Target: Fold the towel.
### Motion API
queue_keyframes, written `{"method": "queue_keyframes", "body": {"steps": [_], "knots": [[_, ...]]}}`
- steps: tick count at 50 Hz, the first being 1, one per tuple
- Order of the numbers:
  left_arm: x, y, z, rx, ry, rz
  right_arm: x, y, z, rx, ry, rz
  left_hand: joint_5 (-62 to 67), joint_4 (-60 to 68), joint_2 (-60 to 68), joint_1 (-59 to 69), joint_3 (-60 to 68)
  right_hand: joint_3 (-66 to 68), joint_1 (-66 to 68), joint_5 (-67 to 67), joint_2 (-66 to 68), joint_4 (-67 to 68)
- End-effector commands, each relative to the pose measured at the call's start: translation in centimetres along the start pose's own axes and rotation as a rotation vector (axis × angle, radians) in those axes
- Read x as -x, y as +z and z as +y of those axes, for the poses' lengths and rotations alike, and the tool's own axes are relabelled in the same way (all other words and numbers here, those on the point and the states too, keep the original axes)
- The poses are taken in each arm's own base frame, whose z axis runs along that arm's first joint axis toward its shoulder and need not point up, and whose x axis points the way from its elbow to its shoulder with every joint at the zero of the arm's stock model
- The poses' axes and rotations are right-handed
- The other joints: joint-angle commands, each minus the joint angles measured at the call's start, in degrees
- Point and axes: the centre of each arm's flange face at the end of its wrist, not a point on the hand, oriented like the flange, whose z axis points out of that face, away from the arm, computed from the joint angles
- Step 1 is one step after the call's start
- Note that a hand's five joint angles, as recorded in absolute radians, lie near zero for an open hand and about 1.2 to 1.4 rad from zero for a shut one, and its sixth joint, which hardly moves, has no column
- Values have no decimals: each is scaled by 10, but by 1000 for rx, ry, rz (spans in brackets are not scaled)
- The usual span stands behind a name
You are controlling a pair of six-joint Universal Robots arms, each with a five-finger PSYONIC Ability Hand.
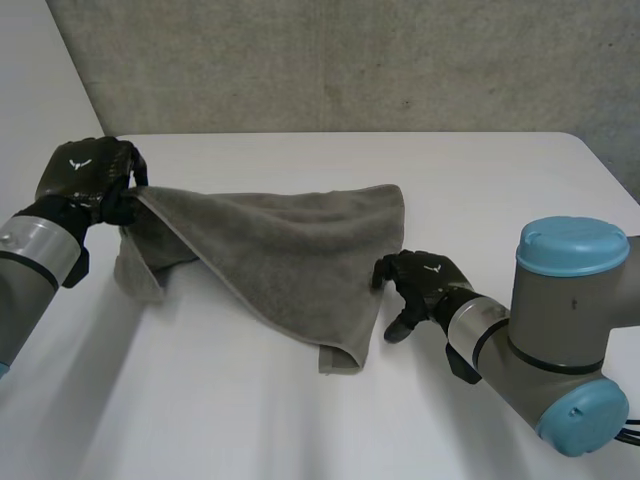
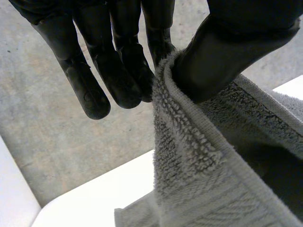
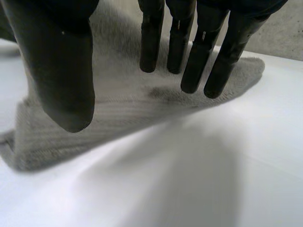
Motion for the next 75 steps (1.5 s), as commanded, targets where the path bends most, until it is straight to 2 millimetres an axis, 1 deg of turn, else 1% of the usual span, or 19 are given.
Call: {"method": "queue_keyframes", "body": {"steps": [1,14,24,33,36,40,42,43,45,47,48,49,51,53,57,61,69,71,75], "knots": [[-4,-2,4,13,-13,15,23,-14,0,-4,68,-64,42,25,37,61,36,-38,-32,-19,-38,-36],[0,0,3,13,-14,4,43,4,31,9,58,-109,42,25,37,61,36,-28,-22,-9,-28,-26],[2,0,-2,22,-27,0,39,28,44,-4,36,-49,42,25,37,61,36,8,13,26,7,10],[3,1,-4,16,-90,1,38,34,35,-35,39,-51,42,25,37,61,36,439,444,458,439,441],[3,1,-4,14,-100,0,35,33,30,-42,42,-43,42,25,37,61,36,475,480,493,474,477],[3,1,-3,19,-101,2,34,27,12,-85,45,-50,42,25,37,61,36,475,480,493,474,477],[2,0,-2,23,-103,2,32,11,-26,-188,22,-50,42,25,37,61,36,475,480,493,474,477],[2,-2,-3,23,-103,2,32,11,-26,-189,22,-50,42,25,37,61,36,475,480,493,474,477],[1,-5,-8,17,-101,4,26,-12,-74,-300,-42,-50,42,25,37,61,36,475,480,493,474,477],[1,-9,-13,11,-99,2,22,-27,-96,-322,-92,-60,42,25,37,61,36,475,480,493,474,477],[1,-13,-20,0,-95,2,17,-41,-117,-342,-150,-67,42,25,37,61,36,475,480,493,474,477],[0,-17,-31,-23,-87,8,17,-41,-118,-342,-150,-67,42,25,37,61,36,475,480,493,474,477],[0,-21,-41,-46,-81,21,5,-69,-160,-387,-268,-56,42,25,37,61,36,475,480,493,474,477],[0,-24,-52,-72,-72,42,1,-82,-178,-394,-313,-48,42,25,37,61,36,475,480,493,474,477],[-5,-31,-72,-107,-64,123,-7,-94,-194,-348,-372,-29,42,25,37,61,36,475,480,493,474,477],[-8,-32,-73,-84,-79,167,-14,-76,-176,-155,-468,-33,42,25,37,61,36,475,480,493,474,477],[-4,-3,-2,164,-145,186,-35,-36,-122,135,-673,-10,42,25,37,61,36,475,480,493,474,477],[-2,10,27,276,-105,199,-41,-25,-116,161,-708,35,42,25,37,61,36,475,480,493,474,477],[-1,28,45,344,-5,221,-41,-3,-127,60,-787,115,42,25,37,61,36,475,480,493,474,477]]}}
